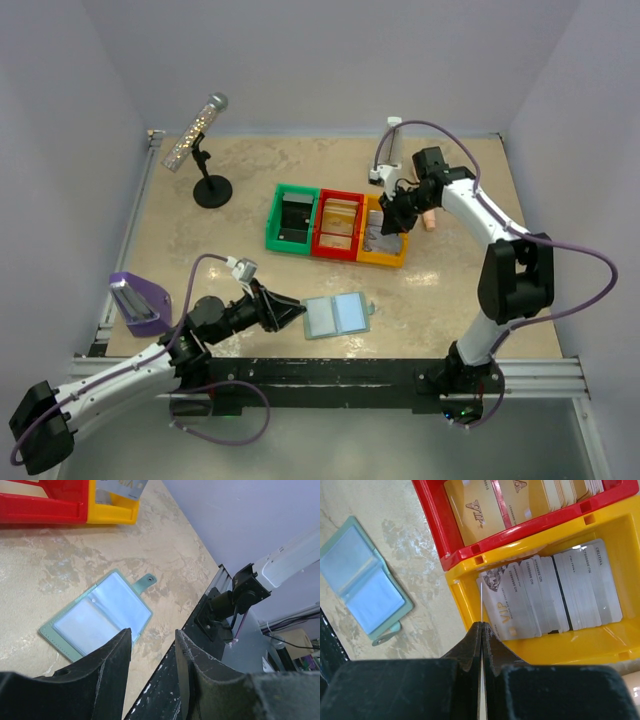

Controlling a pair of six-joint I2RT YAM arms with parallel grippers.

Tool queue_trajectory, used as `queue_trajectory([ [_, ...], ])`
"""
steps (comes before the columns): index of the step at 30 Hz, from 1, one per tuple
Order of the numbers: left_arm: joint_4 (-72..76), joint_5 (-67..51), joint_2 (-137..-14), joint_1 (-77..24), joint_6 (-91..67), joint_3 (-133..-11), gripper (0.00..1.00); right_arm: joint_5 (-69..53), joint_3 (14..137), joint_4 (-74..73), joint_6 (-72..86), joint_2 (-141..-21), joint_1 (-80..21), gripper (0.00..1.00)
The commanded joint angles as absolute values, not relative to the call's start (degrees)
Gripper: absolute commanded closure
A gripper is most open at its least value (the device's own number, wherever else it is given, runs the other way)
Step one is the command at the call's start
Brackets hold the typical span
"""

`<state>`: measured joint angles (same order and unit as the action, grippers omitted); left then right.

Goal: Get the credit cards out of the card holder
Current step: Place the credit card in the storage box.

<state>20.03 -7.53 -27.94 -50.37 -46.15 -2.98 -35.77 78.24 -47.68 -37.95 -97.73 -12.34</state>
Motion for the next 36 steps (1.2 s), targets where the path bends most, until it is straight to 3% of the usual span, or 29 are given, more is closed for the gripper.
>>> queue_trajectory([
  [1, 23.73, -8.7, -28.21, -50.19, -47.2, -0.62, 0.55, -36.83, 81.21, -51.24, -38.94, -99.14, -12.13, 1.0],
  [36, 22.67, -8.09, -26.72, -50.19, -48.51, 1.84, 0.55, -33.14, 89.03, -56.51, -36.39, -108.72, -14.85, 1.0],
])
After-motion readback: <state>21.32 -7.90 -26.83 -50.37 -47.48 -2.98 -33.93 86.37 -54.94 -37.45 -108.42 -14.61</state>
